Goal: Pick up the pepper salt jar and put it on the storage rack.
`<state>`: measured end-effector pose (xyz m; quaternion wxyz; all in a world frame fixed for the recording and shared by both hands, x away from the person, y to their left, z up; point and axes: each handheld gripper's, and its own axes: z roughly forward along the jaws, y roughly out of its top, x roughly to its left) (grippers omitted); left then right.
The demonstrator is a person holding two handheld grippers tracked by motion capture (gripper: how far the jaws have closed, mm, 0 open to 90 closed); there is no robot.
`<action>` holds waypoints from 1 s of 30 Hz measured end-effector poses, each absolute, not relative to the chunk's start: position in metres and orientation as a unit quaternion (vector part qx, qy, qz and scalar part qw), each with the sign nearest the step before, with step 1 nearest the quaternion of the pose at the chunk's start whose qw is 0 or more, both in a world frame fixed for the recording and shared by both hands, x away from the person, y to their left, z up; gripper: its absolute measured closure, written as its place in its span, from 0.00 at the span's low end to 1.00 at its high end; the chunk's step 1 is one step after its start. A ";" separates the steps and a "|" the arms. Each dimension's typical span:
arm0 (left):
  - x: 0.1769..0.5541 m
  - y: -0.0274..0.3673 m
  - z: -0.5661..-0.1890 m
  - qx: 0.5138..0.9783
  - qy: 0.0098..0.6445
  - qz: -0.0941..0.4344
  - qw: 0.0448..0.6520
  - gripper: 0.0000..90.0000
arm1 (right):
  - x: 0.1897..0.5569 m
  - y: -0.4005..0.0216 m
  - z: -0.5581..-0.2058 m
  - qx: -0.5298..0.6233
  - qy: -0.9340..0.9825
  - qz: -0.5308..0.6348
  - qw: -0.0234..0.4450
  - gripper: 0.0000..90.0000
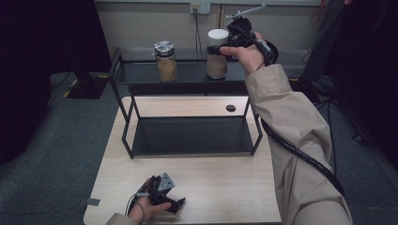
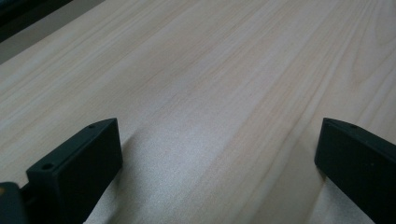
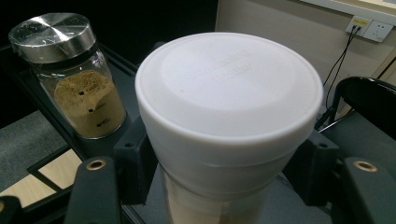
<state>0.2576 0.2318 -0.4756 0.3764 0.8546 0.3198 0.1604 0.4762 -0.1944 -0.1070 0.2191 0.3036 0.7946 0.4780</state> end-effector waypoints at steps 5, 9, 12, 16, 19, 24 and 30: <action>0.258 0.232 -0.476 0.855 0.320 0.161 0.376 0.00 | 0.477 -0.196 -0.108 0.307 0.792 0.481 0.218 0.39; 0.258 0.232 -0.476 0.855 0.320 0.161 0.376 0.00 | 0.477 -0.196 -0.109 0.307 0.793 0.480 0.218 0.39; 0.258 0.232 -0.476 0.855 0.320 0.161 0.376 0.00 | 0.476 -0.195 -0.108 0.306 0.793 0.478 0.220 0.39; 0.257 0.232 -0.476 0.854 0.321 0.161 0.376 0.00 | 0.474 -0.194 -0.111 0.307 0.791 0.480 0.223 0.39; 0.257 0.231 -0.476 0.854 0.321 0.161 0.376 0.00 | 0.474 -0.196 -0.111 0.308 0.790 0.481 0.223 0.39; 0.257 0.231 -0.476 0.854 0.322 0.161 0.376 0.00 | 0.473 -0.197 -0.113 0.307 0.789 0.483 0.224 0.38; 0.257 0.231 -0.476 0.854 0.323 0.161 0.376 0.00 | 0.469 -0.196 -0.116 0.309 0.787 0.484 0.224 0.30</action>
